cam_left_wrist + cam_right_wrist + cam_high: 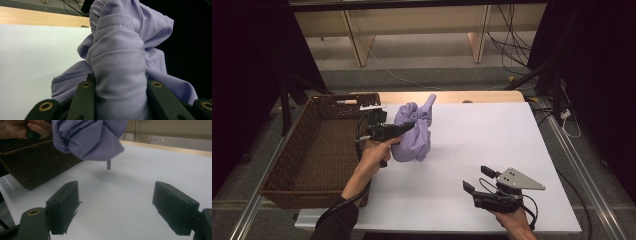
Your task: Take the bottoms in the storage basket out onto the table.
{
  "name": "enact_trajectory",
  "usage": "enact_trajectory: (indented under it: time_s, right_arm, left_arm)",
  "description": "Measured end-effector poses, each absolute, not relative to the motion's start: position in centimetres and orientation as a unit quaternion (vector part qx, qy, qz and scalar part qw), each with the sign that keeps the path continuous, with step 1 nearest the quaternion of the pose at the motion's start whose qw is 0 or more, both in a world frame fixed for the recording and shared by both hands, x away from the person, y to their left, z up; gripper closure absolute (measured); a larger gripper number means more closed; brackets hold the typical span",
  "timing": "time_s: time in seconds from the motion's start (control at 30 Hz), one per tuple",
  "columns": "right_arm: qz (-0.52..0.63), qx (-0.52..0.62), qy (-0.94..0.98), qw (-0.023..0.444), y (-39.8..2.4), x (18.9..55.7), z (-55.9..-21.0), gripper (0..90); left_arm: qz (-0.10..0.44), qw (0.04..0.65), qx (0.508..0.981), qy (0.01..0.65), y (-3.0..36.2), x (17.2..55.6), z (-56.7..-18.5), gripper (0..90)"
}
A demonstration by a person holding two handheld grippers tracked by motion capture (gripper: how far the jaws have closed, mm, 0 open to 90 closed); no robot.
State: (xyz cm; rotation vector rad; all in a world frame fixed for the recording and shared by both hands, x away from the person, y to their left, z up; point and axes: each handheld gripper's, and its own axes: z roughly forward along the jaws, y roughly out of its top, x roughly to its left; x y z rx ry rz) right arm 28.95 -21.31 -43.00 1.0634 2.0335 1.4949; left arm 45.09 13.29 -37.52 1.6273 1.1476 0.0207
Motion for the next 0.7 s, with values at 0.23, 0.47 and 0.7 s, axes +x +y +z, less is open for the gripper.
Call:
enact_trajectory:
  time_s: [0.23,0.47,0.7]
  right_arm:
    - [0.536,0.382,0.726,0.2,-21.4,28.9,-43.0,22.2]
    - [0.535,0.381,0.727,0.2,-21.4,29.0,-43.0,22.2]
    - [0.536,0.383,0.726,0.2,-21.5,29.0,-43.0,22.2]
  left_arm:
    - [0.011,0.541,0.685,0.488,12.8,45.7,-37.8,70.0]
    - [0.012,0.538,0.686,0.49,12.1,46.1,-38.3,69.9]
    - [0.014,0.529,0.693,0.49,11.4,46.5,-38.8,69.8]
